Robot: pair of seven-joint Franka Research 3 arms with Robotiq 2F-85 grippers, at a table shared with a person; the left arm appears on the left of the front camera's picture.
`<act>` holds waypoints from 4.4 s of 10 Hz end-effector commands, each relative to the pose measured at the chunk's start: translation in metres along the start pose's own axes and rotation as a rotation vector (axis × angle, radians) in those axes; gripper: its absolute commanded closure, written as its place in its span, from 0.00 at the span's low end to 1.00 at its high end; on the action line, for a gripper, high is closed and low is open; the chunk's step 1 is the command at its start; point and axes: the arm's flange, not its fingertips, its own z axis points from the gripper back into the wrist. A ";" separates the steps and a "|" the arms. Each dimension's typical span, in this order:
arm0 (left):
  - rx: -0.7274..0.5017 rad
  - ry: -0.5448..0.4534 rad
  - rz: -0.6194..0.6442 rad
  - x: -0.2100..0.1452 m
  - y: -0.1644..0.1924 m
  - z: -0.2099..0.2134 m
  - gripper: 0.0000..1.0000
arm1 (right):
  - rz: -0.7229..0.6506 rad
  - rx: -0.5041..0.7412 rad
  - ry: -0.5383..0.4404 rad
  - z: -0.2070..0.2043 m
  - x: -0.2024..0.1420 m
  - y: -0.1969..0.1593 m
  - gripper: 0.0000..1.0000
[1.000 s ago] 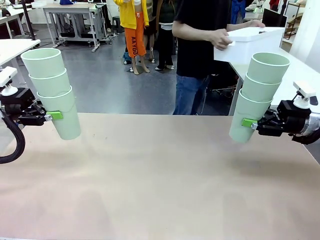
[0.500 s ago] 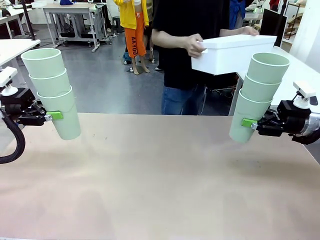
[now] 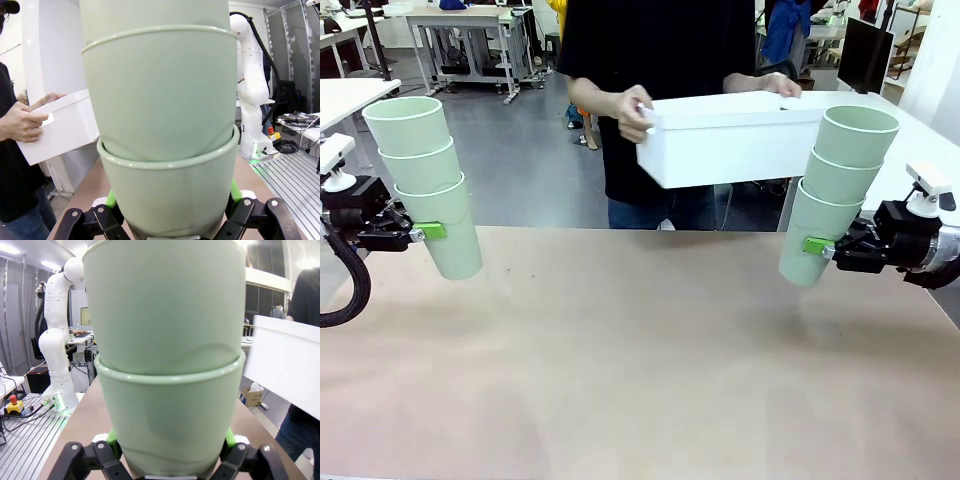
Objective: Stack the cups and store them in the basket.
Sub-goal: Place the stack of Reusable plastic cups into the Pantry Basket.
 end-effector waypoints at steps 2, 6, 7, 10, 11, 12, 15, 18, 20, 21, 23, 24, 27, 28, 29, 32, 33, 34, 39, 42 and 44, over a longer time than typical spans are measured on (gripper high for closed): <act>-0.001 -0.008 -0.008 0.007 0.001 -0.001 0.10 | 0.009 -0.005 -0.011 -0.002 0.005 -0.002 0.14; -0.001 -0.008 -0.008 0.007 0.001 -0.001 0.10 | 0.009 -0.005 -0.011 -0.002 0.005 -0.002 0.14; -0.001 -0.008 -0.008 0.007 0.001 -0.001 0.10 | 0.009 -0.005 -0.011 -0.002 0.005 -0.002 0.14; -0.001 -0.008 -0.008 0.007 0.001 -0.001 0.10 | 0.009 -0.005 -0.011 -0.002 0.005 -0.002 0.14; -0.001 -0.008 -0.008 0.007 0.001 -0.001 0.10 | 0.009 -0.005 -0.011 -0.002 0.005 -0.002 0.14; -0.001 -0.008 -0.008 0.007 0.001 -0.001 0.10 | 0.009 -0.005 -0.011 -0.002 0.005 -0.002 0.14; -0.001 -0.008 -0.008 0.007 0.001 -0.001 0.10 | 0.009 -0.005 -0.011 -0.002 0.005 -0.002 0.14; -0.001 -0.008 -0.008 0.007 0.001 -0.001 0.10 | 0.009 -0.005 -0.011 -0.002 0.005 -0.002 0.14; -0.001 -0.008 -0.008 0.007 0.001 -0.001 0.10 | 0.009 -0.005 -0.011 -0.002 0.005 -0.002 0.14; -0.001 -0.008 -0.008 0.007 0.001 -0.001 0.10 | 0.009 -0.005 -0.011 -0.002 0.005 -0.002 0.14; -0.001 -0.008 -0.008 0.007 0.001 -0.001 0.10 | 0.009 -0.005 -0.011 -0.002 0.005 -0.002 0.14; -0.001 -0.008 -0.008 0.007 0.001 -0.001 0.10 | 0.009 -0.005 -0.011 -0.002 0.005 -0.002 0.14; -0.001 -0.008 -0.008 0.007 0.001 -0.001 0.10 | 0.009 -0.005 -0.011 -0.002 0.005 -0.002 0.14; -0.001 -0.008 -0.008 0.007 0.001 -0.001 0.10 | 0.009 -0.005 -0.011 -0.002 0.005 -0.002 0.14; -0.001 -0.008 -0.008 0.007 0.001 -0.001 0.10 | 0.009 -0.005 -0.011 -0.002 0.005 -0.002 0.14; -0.001 -0.008 -0.008 0.007 0.001 -0.001 0.10 | 0.009 -0.005 -0.011 -0.002 0.005 -0.002 0.14; -0.001 -0.008 -0.008 0.007 0.001 -0.001 0.10 | 0.009 -0.005 -0.011 -0.002 0.005 -0.002 0.14; -0.001 -0.008 -0.008 0.007 0.001 -0.001 0.10 | 0.009 -0.005 -0.011 -0.002 0.005 -0.002 0.14; -0.001 -0.008 -0.008 0.007 0.001 -0.001 0.10 | 0.015 0.002 0.027 0.000 0.026 0.004 0.14; -0.001 -0.008 -0.008 0.007 0.001 -0.001 0.10 | 0.055 -0.010 0.151 -0.018 0.115 0.014 0.14; -0.001 -0.008 -0.008 0.007 0.001 -0.001 0.10 | 0.092 -0.038 0.248 -0.039 0.172 0.024 0.14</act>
